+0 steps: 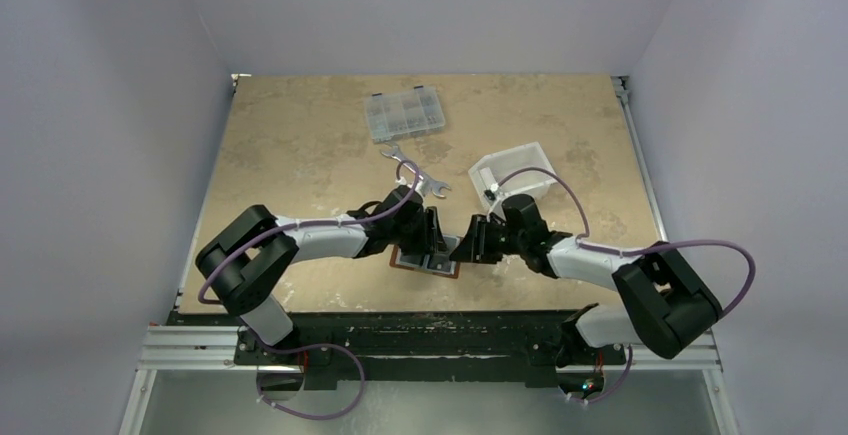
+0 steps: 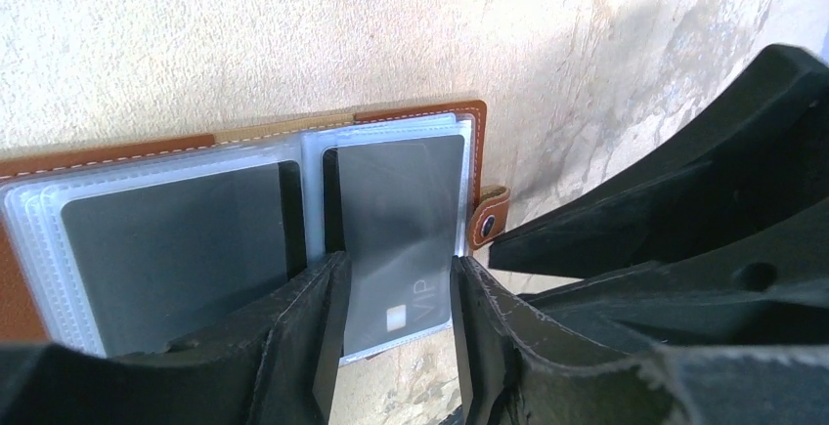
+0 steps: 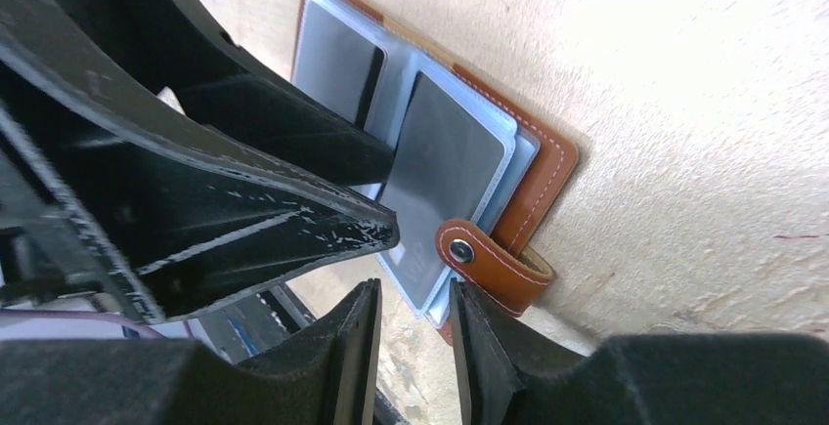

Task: Put the credit cards into the card holder
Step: Insert the credit card into the card holder.

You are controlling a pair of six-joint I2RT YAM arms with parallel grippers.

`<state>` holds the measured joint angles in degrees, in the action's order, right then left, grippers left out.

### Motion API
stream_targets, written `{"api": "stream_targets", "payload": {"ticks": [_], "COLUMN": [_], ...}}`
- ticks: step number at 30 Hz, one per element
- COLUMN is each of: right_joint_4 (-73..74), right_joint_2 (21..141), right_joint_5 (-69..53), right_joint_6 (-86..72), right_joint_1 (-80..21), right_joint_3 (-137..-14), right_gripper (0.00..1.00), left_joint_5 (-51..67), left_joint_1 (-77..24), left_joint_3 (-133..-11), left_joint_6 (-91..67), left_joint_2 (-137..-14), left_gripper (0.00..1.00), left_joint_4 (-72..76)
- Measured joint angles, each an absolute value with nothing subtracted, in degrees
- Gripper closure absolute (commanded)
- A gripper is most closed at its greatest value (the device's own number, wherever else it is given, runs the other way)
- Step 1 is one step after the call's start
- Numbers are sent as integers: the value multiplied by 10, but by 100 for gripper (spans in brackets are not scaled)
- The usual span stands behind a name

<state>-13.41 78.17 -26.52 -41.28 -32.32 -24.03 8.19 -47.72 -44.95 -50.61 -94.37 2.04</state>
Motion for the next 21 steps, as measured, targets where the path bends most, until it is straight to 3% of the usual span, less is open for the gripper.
{"api": "stream_targets", "payload": {"ticks": [6, 21], "right_joint_4": [-144, -220], "right_joint_2": [767, 832], "right_joint_5": [-272, -328], "right_joint_6": [-420, -464], "right_joint_1": [-302, -302], "right_joint_3": [-239, -211], "right_gripper": [75, 69], "left_joint_5": [81, 81], "left_joint_1": [-477, -476], "left_joint_3": [-427, -413], "left_joint_6": [-516, -519], "left_joint_2": [-930, -923], "left_gripper": [54, 55], "left_joint_4": [40, 53]}}
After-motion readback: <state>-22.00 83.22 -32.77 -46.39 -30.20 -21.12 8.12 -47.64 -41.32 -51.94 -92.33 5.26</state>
